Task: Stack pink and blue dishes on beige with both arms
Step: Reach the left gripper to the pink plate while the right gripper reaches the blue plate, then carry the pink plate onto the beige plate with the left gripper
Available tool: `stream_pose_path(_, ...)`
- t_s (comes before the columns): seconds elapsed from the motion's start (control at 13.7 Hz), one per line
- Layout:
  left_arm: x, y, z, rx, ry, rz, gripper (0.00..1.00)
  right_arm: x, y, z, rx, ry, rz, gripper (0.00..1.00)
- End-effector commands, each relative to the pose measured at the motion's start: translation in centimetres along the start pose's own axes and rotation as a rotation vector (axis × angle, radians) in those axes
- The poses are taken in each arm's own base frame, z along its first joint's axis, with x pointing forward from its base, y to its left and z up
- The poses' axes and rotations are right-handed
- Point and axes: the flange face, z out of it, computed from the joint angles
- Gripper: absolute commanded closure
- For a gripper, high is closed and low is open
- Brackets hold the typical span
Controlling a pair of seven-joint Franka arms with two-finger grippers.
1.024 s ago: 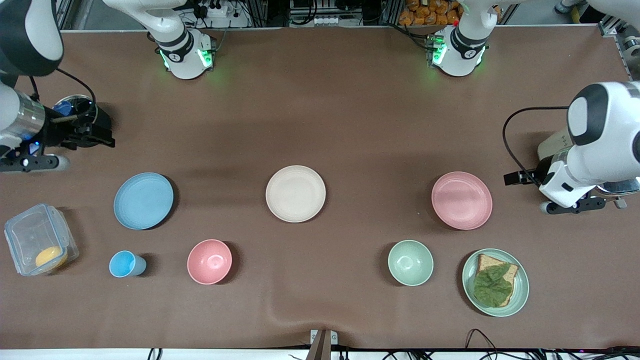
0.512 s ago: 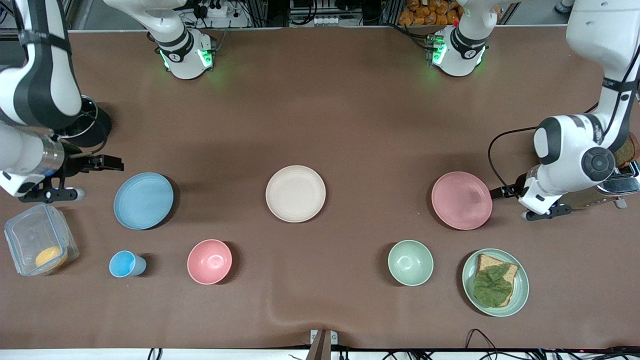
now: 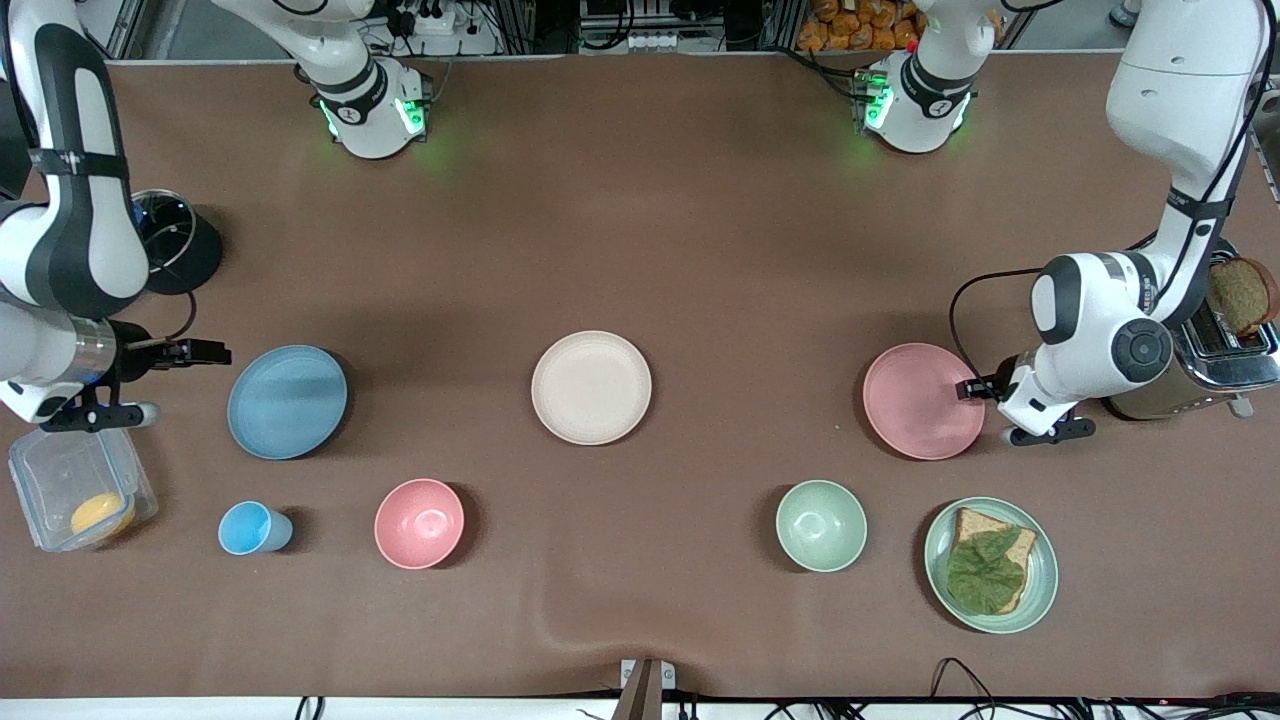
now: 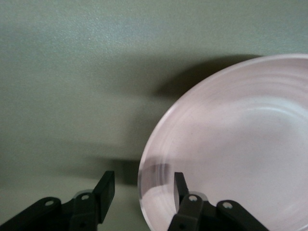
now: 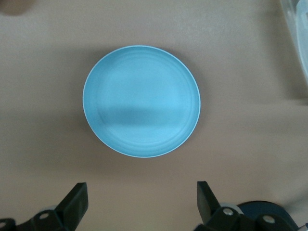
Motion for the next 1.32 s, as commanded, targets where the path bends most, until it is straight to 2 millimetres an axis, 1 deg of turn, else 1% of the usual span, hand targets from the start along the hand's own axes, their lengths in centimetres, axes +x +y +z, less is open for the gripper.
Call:
stream_pose_path(0.0,0.3,0.0,0.4,-0.013,0.005,-0.006,0.53,0.3,1.5,2.1,0.014,-0.017,-0.001,0.00)
stream_pose_path(0.07,0.3,0.2,0.3,-0.013,0.006,-0.012,0.65,0.5,1.8,2.9,0.018,-0.028,0.001,0.00)
stream_pose_path(0.15,0.3,0.6,0.3,-0.013,0.006,-0.008,0.82,0.7,2.1,3.6,0.019,-0.035,0.005,0.00)
stream_pose_path(0.22,0.3,1.1,0.2,-0.017,0.009,0.002,0.97,1.1,2.8,4.6,0.018,-0.028,0.011,0.00)
stream_pose_path(0.29,0.3,1.5,0.1,-0.019,0.010,0.008,1.00,1.4,4.1,5.7,0.020,-0.022,0.005,0.00)
stream_pose_path(0.37,0.4,1.5,0.0,-0.020,0.013,0.011,1.00,1.7,5.3,7.1,0.023,-0.017,-0.011,0.00)
stream_pose_path(0.51,0.3,1.9,-0.5,-0.028,0.020,0.036,1.00,2.2,7.1,9.9,0.029,-0.024,0.003,0.00)
stream_pose_path(0.66,0.2,3.4,-2.0,-0.038,0.033,0.062,1.00,3.0,7.9,13.1,0.033,-0.032,-0.005,0.00)
stream_pose_path(0.73,0.0,4.5,-3.2,-0.042,0.039,0.080,1.00,3.2,8.3,14.6,0.037,-0.045,-0.004,0.00)
stream_pose_path(0.88,-0.5,7.9,-6.2,-0.055,0.047,0.121,1.00,3.2,8.7,16.7,0.046,-0.070,0.002,0.00)
stream_pose_path(0.95,-0.7,10.1,-7.7,-0.070,0.039,0.143,1.00,3.3,8.6,17.3,0.050,-0.077,0.001,0.00)
stream_pose_path(1.1,-0.6,13.6,-10.7,-0.140,0.008,0.092,1.00,3.5,8.5,18.3,0.051,-0.084,-0.001,0.00)
stream_pose_path(1.24,-1.4,17.6,-12.4,-0.166,-0.041,0.016,1.00,3.6,8.3,18.7,0.051,-0.089,-0.004,0.78)
